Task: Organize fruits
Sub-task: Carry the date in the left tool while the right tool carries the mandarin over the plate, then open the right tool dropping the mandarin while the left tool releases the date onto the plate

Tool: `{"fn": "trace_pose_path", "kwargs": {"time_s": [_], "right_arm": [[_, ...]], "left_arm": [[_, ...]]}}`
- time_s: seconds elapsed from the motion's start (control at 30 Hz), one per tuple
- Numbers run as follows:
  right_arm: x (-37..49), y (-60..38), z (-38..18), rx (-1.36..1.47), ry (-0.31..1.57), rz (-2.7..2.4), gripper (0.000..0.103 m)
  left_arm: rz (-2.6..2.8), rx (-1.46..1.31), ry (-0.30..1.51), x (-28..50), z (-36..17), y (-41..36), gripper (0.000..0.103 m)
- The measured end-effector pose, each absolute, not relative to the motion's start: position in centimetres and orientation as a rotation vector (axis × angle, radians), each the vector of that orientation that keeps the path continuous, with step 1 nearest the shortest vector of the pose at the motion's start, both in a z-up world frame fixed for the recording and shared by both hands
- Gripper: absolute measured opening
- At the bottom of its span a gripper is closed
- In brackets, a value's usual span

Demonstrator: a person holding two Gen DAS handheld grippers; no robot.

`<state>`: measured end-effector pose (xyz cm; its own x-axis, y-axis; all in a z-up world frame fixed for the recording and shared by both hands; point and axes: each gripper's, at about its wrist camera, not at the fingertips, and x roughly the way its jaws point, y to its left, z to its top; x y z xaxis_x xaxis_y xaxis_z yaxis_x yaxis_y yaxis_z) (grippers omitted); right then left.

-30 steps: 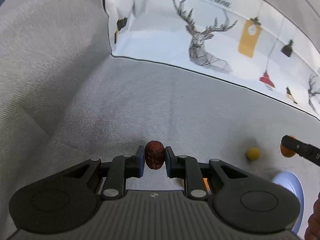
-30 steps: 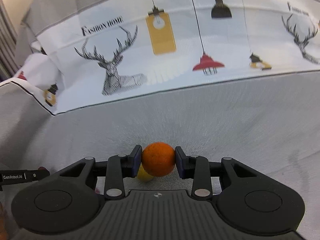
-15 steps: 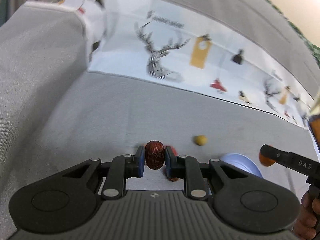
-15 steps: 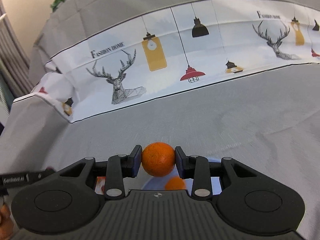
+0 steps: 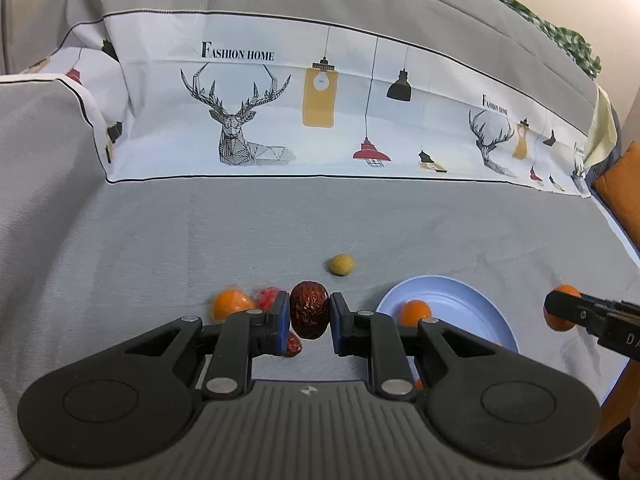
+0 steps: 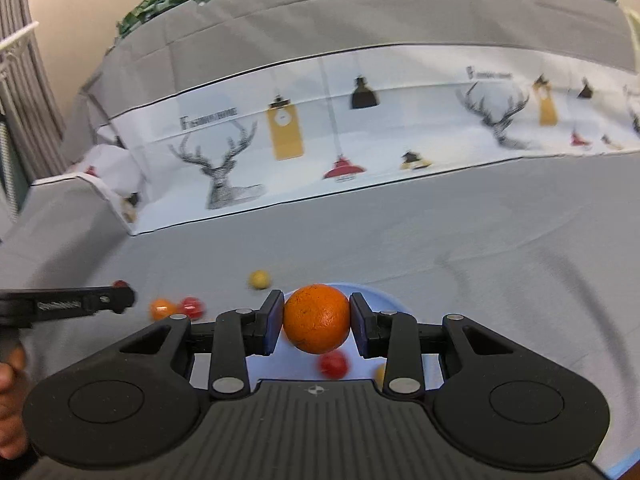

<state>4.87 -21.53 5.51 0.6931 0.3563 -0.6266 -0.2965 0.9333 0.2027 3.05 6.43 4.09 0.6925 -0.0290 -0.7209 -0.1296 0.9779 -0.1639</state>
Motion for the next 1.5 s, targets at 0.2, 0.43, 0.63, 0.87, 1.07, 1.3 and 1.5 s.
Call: {"fn": "trace_pose_path", "kwargs": {"time_s": [0.2, 0.43, 0.63, 0.87, 1.07, 1.3, 1.5], "right_arm": [[6.1, -22.6, 4.5, 0.103, 0.744, 0.319, 0.037], [6.6, -22.4, 3.5, 0.144, 0.805, 0.322, 0.037], [6.4, -21.4, 3.1, 0.095, 0.823, 0.338, 0.037], [6.6, -20.9, 2.9, 0.073, 0.835, 0.347, 0.037], [6.7, -20.7, 2.6, 0.064, 0.855, 0.344, 0.037], [6.8, -20.5, 2.2, 0.052, 0.877, 0.352, 0.037], [6.8, -20.2, 2.1, 0.042, 0.886, 0.358, 0.037]], "left_arm": [[0.031, -0.172, 0.818, 4.1, 3.4, 5.4, 0.023], [-0.037, -0.119, 0.804, 4.3, 2.9, 3.2, 0.023], [-0.114, -0.067, 0.794, 4.4, 2.3, 0.5, 0.023], [-0.178, 0.013, 0.832, 4.7, 0.5, -2.0, 0.023], [-0.199, 0.015, 0.843, 4.8, -0.2, -2.6, 0.022], [-0.198, 0.016, 0.838, 4.7, 0.0, -2.6, 0.022], [-0.195, 0.012, 0.840, 4.7, -0.1, -2.6, 0.022]]}}
